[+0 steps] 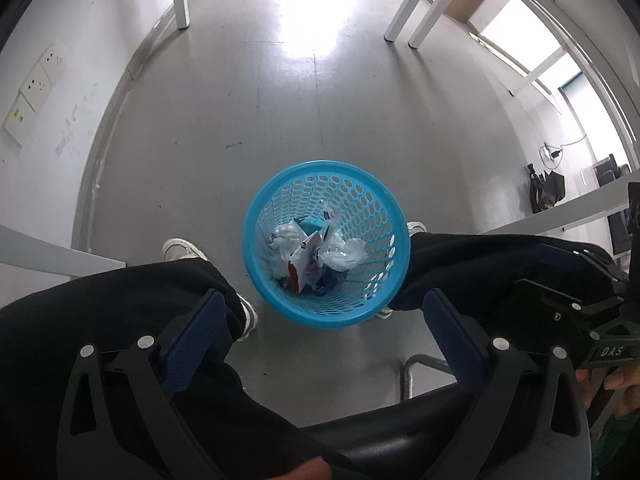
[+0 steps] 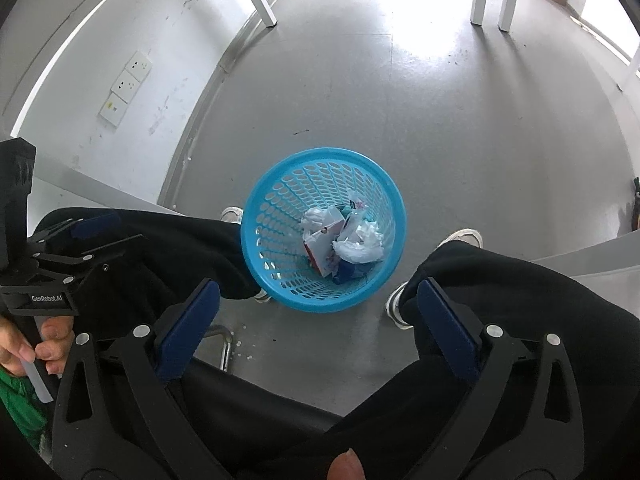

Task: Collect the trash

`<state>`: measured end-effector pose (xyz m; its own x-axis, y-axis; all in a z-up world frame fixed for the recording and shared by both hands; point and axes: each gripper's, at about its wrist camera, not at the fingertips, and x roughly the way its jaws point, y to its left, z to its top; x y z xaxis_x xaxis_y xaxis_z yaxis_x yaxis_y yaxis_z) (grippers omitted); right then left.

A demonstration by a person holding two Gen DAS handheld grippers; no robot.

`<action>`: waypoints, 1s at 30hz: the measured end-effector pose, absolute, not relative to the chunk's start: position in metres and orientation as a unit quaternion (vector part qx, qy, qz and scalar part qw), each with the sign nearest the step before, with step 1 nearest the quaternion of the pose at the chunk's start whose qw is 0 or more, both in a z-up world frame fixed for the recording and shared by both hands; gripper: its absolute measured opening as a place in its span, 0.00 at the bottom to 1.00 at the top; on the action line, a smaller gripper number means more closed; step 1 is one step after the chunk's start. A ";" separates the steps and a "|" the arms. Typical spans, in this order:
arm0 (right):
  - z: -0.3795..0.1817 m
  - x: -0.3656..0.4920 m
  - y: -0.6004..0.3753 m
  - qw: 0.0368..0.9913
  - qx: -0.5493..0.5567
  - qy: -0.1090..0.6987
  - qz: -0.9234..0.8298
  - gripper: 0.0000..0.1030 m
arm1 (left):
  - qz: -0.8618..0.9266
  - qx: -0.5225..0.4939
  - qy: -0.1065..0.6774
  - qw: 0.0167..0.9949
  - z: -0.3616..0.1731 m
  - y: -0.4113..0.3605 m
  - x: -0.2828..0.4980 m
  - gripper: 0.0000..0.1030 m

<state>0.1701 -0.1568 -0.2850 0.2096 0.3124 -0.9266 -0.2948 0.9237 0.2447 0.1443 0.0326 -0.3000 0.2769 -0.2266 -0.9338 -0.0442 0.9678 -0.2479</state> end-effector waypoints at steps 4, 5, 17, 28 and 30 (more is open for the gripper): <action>-0.288 0.172 -0.157 0.775 0.016 0.600 0.196 0.92 | -0.064 -0.116 0.604 0.786 -0.304 0.030 0.145 0.94; -0.288 0.172 -0.156 0.775 0.017 0.600 0.197 0.92 | -0.064 -0.115 0.605 0.786 -0.304 0.029 0.145 0.94; -0.289 0.175 -0.156 0.776 0.024 0.600 0.193 0.92 | -0.057 -0.115 0.610 0.782 -0.307 0.031 0.145 0.94; -0.291 0.175 -0.156 0.775 0.019 0.601 0.193 0.92 | -0.056 -0.117 0.612 0.780 -0.307 0.032 0.145 0.94; -0.292 0.174 -0.156 0.775 0.019 0.602 0.194 0.92 | -0.055 -0.118 0.612 0.780 -0.309 0.031 0.144 0.94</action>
<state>0.1736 -0.1557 -0.2916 0.2009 0.3230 -0.9248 -0.2771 0.9243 0.2626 0.1442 0.0309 -0.3093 0.2437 -0.2303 -0.9421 -0.0584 0.9662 -0.2513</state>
